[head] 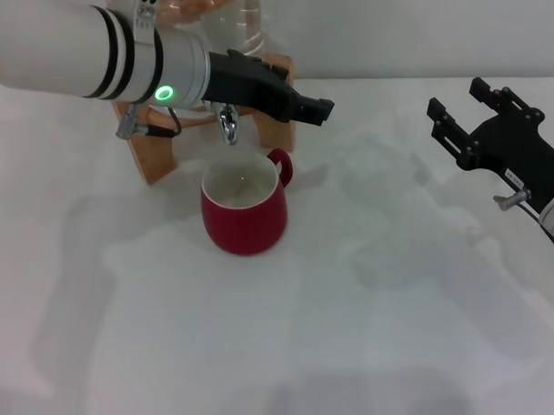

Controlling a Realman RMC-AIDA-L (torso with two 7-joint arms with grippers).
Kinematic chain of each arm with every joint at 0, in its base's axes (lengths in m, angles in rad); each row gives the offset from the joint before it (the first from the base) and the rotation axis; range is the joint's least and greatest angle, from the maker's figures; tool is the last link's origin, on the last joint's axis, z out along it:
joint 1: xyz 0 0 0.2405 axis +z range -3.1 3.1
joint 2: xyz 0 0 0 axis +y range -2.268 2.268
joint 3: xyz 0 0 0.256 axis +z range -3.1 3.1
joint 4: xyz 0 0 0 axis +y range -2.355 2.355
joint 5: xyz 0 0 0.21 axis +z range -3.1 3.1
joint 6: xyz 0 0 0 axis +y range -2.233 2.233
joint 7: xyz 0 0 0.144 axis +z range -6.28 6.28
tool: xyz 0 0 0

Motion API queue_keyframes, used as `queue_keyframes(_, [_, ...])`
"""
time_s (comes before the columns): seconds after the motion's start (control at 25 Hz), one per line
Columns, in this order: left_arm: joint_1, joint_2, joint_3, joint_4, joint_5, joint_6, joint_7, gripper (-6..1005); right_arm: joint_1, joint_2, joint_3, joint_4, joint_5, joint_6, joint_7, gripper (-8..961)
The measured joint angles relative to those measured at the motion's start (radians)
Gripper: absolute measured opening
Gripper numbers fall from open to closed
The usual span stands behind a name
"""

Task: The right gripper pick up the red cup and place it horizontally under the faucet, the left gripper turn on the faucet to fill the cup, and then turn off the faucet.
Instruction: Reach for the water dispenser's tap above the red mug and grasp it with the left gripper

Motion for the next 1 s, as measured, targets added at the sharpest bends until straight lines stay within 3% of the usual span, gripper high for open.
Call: queue_keyframes(1.0, [0.037, -0.001, 0.021, 0.044, -0.046, -0.012, 0.001, 842, -0.005, 0.000, 0.000, 0.003, -0.002, 0.000, -0.002, 636])
